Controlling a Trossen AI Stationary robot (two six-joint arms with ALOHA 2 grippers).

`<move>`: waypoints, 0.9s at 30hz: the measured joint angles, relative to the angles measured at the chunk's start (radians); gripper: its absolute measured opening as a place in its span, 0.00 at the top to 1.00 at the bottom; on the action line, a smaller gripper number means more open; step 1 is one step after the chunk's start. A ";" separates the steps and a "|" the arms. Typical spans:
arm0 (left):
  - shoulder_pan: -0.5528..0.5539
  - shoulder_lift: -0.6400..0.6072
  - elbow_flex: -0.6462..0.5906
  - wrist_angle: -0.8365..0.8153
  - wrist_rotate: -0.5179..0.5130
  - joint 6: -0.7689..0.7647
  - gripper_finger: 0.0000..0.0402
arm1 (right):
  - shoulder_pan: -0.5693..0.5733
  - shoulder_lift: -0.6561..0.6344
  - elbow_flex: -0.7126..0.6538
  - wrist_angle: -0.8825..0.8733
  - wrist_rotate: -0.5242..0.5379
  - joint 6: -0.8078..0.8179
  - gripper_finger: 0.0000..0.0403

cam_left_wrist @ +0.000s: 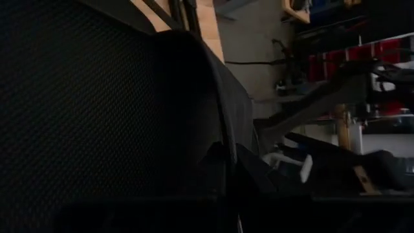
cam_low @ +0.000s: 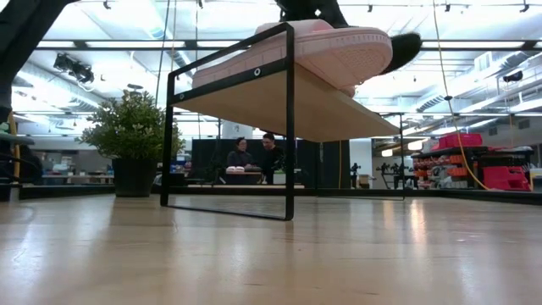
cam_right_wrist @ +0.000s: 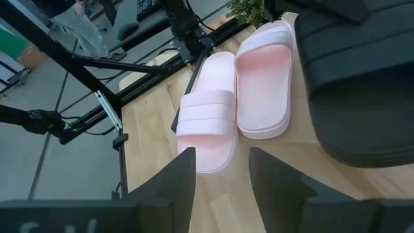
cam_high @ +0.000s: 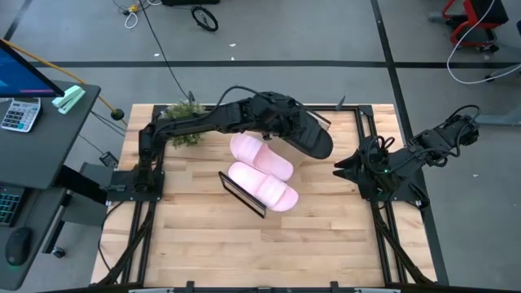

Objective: Pick and place slides into the shelf
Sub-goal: Put the black slipper on the shelf

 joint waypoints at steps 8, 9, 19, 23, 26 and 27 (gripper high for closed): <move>0.002 0.020 0.001 -0.019 -0.037 0.000 0.97 | 0.000 0.002 0.000 0.000 0.011 0.001 0.63; -0.002 0.027 0.000 -0.020 -0.038 -0.003 0.97 | 0.000 0.001 0.000 0.000 0.012 0.001 0.63; -0.027 0.068 0.000 0.024 -0.010 -0.029 0.97 | 0.000 0.002 0.000 0.000 0.028 0.002 0.63; -0.026 0.072 0.000 0.003 0.012 -0.026 0.97 | 0.000 0.002 0.000 0.001 0.031 0.002 0.63; -0.026 0.078 0.000 0.003 0.012 -0.020 0.97 | 0.000 0.002 0.000 0.001 0.035 0.002 0.63; -0.026 0.079 0.000 0.001 0.012 -0.019 0.97 | 0.000 0.002 0.000 0.001 0.035 0.002 0.63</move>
